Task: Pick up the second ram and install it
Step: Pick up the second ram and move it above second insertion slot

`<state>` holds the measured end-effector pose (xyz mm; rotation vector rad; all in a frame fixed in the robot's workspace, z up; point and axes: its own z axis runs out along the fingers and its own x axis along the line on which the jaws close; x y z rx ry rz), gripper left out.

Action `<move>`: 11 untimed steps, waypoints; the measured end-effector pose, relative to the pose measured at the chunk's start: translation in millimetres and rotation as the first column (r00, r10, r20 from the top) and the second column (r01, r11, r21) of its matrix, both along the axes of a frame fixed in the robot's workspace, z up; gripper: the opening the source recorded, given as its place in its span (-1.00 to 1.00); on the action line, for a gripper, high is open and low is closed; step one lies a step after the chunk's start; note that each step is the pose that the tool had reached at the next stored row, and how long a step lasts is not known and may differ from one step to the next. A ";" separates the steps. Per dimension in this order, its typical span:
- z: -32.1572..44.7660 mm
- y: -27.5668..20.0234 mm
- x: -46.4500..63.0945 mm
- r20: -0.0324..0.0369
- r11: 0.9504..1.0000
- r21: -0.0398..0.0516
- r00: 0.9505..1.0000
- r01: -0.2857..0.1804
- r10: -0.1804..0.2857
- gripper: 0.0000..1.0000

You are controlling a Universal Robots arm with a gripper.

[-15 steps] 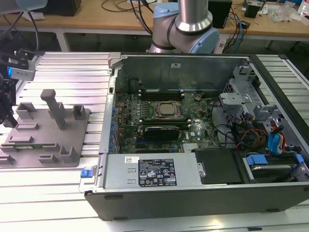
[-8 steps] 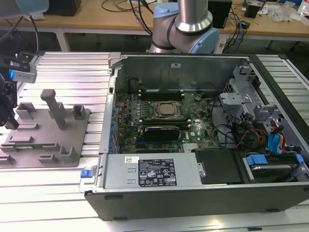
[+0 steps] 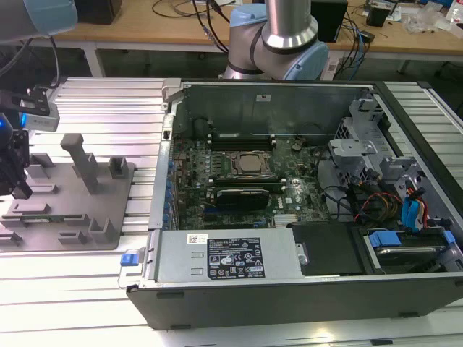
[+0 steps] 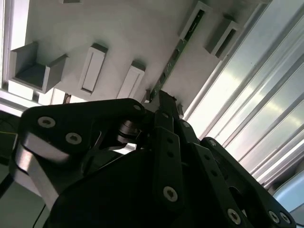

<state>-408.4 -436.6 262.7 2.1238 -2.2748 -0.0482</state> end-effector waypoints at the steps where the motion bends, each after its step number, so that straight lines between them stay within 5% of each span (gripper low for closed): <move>1: -0.7 -0.1 0.0 0.000 1.000 0.000 1.000 -0.001 0.001 -0.84; 11: -21.6 -2.9 -0.1 0.000 1.000 0.001 1.000 -0.015 0.015 -0.84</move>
